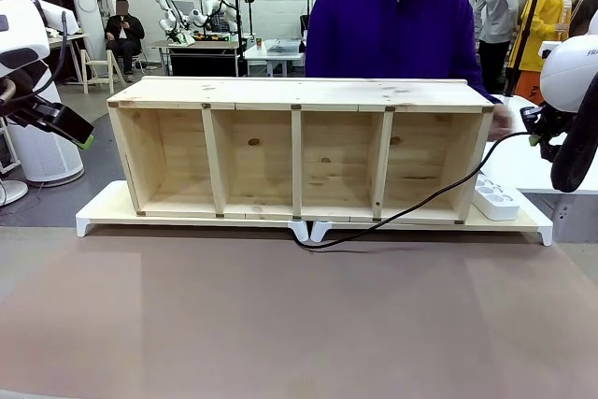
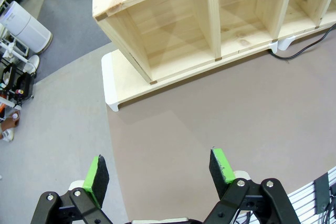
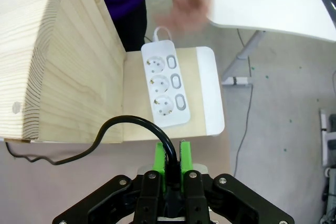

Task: Perform cable management.
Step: Release the Power Cable when the human grasps it.

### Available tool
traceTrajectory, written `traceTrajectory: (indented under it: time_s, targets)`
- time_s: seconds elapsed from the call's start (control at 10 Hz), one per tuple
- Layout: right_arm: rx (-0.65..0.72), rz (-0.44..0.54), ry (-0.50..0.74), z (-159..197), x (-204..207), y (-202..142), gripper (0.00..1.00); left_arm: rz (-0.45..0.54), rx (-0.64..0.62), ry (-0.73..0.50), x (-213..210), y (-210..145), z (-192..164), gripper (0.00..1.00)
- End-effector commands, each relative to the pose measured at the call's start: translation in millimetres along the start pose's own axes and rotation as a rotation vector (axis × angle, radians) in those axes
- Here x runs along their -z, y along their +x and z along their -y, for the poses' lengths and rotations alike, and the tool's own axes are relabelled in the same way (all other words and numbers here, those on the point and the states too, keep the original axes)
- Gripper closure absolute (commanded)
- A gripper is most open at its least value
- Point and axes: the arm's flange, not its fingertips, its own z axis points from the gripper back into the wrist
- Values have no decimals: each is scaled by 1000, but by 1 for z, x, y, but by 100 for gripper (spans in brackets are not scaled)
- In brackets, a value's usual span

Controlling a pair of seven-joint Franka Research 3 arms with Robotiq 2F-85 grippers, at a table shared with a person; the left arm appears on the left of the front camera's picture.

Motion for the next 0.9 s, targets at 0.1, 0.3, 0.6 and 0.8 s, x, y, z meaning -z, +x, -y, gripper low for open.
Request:
traceTrajectory:
  time_s: [0.1,0.3,0.6,0.8]
  targets:
    - [0,3,0,0,0,0,86,-2,-4,12,0,0,-1,0]
    - [0,3,0,0,0,0,86,-2,-4,12,0,0,-1,0]
    - [0,3,0,0,0,0,86,-2,-4,12,0,0,-1,0]
    - [0,3,0,0,0,0,86,-2,-4,12,0,0,-1,0]
